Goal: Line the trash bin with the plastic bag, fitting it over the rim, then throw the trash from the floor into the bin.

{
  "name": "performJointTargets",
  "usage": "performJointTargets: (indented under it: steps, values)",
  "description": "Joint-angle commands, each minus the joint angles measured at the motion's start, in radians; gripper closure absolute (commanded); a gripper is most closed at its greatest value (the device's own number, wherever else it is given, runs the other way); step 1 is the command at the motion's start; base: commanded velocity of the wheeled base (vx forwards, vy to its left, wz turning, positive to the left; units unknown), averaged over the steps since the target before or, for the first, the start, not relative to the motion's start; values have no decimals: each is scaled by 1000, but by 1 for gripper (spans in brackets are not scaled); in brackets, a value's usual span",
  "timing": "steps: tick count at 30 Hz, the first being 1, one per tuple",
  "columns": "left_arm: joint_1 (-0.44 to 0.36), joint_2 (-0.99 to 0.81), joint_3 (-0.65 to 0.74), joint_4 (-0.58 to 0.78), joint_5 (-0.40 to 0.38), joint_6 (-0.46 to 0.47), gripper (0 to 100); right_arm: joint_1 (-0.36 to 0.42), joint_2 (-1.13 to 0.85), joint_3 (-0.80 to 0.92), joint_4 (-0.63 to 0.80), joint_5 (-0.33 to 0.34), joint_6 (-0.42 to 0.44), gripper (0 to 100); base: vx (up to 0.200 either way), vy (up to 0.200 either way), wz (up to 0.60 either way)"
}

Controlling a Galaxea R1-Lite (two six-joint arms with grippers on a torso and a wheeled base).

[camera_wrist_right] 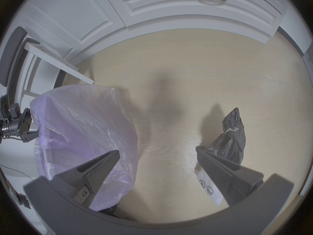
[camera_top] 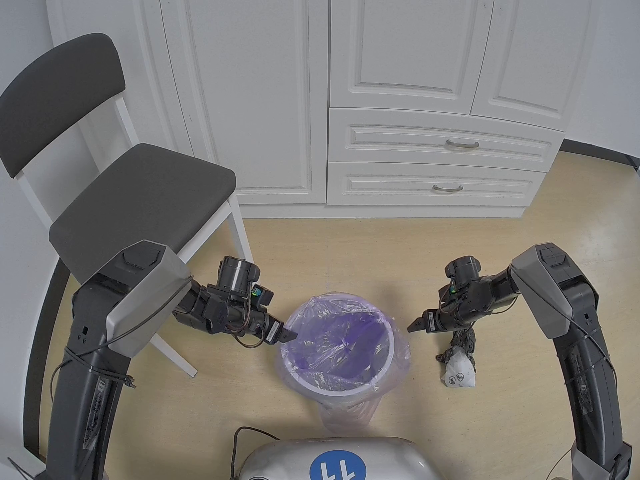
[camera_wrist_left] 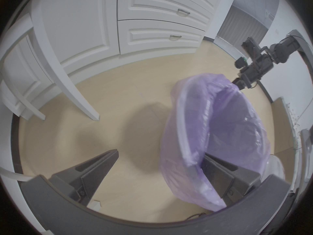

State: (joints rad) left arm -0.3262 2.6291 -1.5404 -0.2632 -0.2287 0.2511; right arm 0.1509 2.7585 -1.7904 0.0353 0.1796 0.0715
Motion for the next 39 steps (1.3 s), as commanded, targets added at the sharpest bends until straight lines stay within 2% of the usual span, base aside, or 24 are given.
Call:
performJointTargets:
  steps: [1, 6, 15, 19, 23, 27, 28, 29, 31, 32, 39]
  values:
    - [-8, 72, -130, 13, 77, 2, 0, -25, -42, 26, -14, 34, 1, 0, 0, 0, 0]
    - [-19, 117, -242, 35, 81, 1, 0, -66, -83, 69, -23, 163, -6, 0, 0, 0, 0]
    - [-67, 196, -458, 110, 83, -4, 0, -77, -82, 111, -101, 175, -7, 0, 0, 0, 0]
    - [-70, 192, -457, 121, 83, -6, 0, -77, -80, 111, -101, 175, -7, 0, 0, 0, 0]
    - [-54, 138, -365, 111, 80, -10, 0, -77, -79, 109, -101, 175, -7, 0, 0, 0, 0]
    - [-44, 3, -165, 82, 58, -29, 0, -77, -77, 106, -101, 175, -6, 0, 0, 0, 0]
    - [-44, 3, -165, 82, 58, -29, 0, -77, -77, 106, -101, 175, -6, 0, 0, 0, 0]
    - [-45, -61, -64, 38, 25, -61, 0, -77, -77, 106, -101, 175, -1, 0, 0, 0, 0]
    - [-48, -89, -12, 12, 12, -85, 0, -77, -77, 106, -101, 175, -1, 0, 0, 0, 0]
    - [-54, -121, 57, -18, 11, -107, 0, -77, -77, 108, -101, 175, -1, 0, 0, 0, 0]
    - [-51, -161, 161, -21, 14, -102, 0, -77, -77, 108, -101, 173, 2, 0, 0, 0, 0]
